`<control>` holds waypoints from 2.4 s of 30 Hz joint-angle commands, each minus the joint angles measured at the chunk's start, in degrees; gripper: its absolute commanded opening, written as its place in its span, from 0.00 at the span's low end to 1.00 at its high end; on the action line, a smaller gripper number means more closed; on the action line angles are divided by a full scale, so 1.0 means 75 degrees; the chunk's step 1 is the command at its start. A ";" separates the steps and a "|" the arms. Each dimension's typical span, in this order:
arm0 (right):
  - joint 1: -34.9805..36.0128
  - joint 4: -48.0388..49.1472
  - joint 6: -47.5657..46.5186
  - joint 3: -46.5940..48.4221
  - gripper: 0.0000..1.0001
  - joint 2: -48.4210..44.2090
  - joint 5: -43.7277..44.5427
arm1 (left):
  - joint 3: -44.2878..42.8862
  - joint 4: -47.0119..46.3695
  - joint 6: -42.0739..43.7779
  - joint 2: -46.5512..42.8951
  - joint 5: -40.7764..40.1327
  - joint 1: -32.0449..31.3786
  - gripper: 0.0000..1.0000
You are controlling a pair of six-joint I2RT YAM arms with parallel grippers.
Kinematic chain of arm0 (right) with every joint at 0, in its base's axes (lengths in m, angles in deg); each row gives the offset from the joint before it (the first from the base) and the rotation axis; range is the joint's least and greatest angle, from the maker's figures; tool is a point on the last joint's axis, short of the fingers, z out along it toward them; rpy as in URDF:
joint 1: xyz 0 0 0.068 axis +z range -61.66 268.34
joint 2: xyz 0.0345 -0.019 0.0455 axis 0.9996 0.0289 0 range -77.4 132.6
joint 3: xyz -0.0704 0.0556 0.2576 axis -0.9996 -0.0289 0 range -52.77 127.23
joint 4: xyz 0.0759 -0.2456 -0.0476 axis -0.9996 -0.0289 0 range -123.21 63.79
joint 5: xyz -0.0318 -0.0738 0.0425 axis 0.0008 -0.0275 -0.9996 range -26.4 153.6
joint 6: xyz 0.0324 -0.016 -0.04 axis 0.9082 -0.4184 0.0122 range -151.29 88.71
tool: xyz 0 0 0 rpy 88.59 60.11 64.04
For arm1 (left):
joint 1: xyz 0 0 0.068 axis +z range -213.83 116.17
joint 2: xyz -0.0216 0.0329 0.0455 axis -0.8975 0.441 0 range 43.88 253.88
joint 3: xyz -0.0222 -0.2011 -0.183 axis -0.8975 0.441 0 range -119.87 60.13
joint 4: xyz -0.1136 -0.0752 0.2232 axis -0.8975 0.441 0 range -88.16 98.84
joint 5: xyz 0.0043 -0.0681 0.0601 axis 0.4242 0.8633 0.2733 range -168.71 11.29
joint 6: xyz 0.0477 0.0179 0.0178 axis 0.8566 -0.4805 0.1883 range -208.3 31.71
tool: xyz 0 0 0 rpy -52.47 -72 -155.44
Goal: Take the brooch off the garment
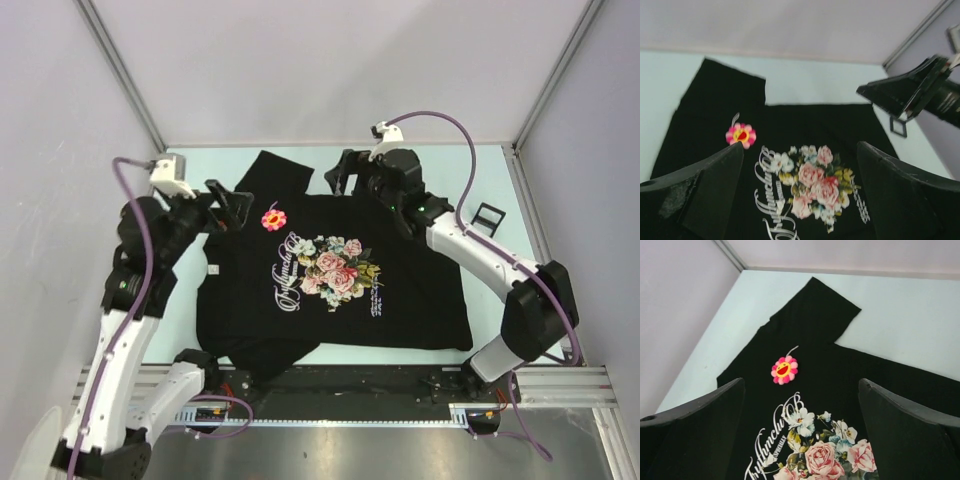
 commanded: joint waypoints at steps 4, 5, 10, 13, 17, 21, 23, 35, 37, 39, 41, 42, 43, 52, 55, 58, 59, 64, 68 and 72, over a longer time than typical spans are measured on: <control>0.0142 0.0272 0.0170 0.0732 1.00 0.0605 0.0305 | -0.0159 0.0527 0.0148 0.1051 0.0179 0.0064 1.00; 0.0131 0.0388 0.0241 0.0767 1.00 0.0699 0.0153 | -0.0194 0.0504 0.0137 0.1215 0.0155 0.0064 1.00; 0.0154 0.0250 0.0288 0.1282 1.00 0.1601 -0.0540 | -0.0709 0.0410 0.0102 0.2842 0.0132 0.0064 1.00; 0.0131 -0.0032 0.0265 0.1646 1.00 0.2081 -0.0669 | -0.0897 0.0211 0.0171 0.3673 0.0015 0.0005 1.00; -0.0103 0.0177 0.0510 0.1740 1.00 0.2597 -0.1218 | -0.1622 0.0547 0.0581 0.5313 -0.1049 -0.0147 0.99; -0.0279 0.0331 0.0780 0.1857 0.99 0.3148 -0.1665 | -0.3342 0.1510 0.1260 0.7166 -0.1916 -0.0696 0.92; -0.0314 0.0354 0.0827 0.2009 1.00 0.3487 -0.1665 | -0.3860 0.1964 0.1390 0.8124 -0.2328 -0.1024 0.80; -0.0560 0.0354 0.1226 0.2256 0.83 0.4216 -0.1689 | -0.4695 0.1945 0.1297 1.0040 -0.4742 -0.2080 0.84; -0.0607 0.0272 0.1167 0.2256 0.79 0.4181 -0.1654 | -0.4695 0.1933 0.1309 1.0192 -0.5000 -0.2127 0.83; -0.0631 0.0249 0.1121 0.2256 0.77 0.4169 -0.1630 | -0.4695 0.1886 0.1285 1.0298 -0.5118 -0.2139 0.78; -0.0608 0.0284 0.1109 0.2244 0.76 0.4180 -0.1665 | -0.4695 0.1898 0.1297 1.0438 -0.5364 -0.2163 0.74; -0.0608 0.0295 0.1132 0.2244 0.75 0.4204 -0.1688 | -0.4683 0.1886 0.1297 1.0462 -0.5365 -0.2163 0.71; -0.0619 0.0319 0.1144 0.2256 0.73 0.4239 -0.1712 | -0.4648 0.1805 0.1285 1.0509 -0.5365 -0.2151 0.69; -0.0538 0.0366 0.1120 0.2256 0.71 0.4274 -0.1712 | -0.4683 0.1746 0.1367 1.0861 -0.5248 -0.2140 0.57; -0.0514 0.0436 0.1167 0.2268 0.71 0.4344 -0.1759 | -0.4636 0.1711 0.1449 1.0884 -0.5143 -0.2140 0.51; -0.0502 0.0436 0.1202 0.2338 0.71 0.4415 -0.1864 | -0.4589 0.1664 0.1496 1.0849 -0.5049 -0.2140 0.40; -0.0467 0.0448 0.1214 0.2361 0.71 0.4438 -0.1911 | -0.4508 0.1629 0.1508 1.0791 -0.5037 -0.2139 0.33; -0.0467 0.0518 0.1320 0.2420 0.71 0.4555 -0.2110 | -0.4086 0.1243 0.1555 1.0405 -0.5037 -0.2128 0.05; -0.0455 0.0530 0.1390 0.2490 0.71 0.4649 -0.2262 | -0.3828 0.1089 0.1461 1.0135 -0.4967 -0.2139 0.00; -0.0455 0.0623 0.1635 0.2607 0.71 0.4813 -0.2520 | -0.3652 0.0926 0.1484 0.9877 -0.4826 -0.2139 0.00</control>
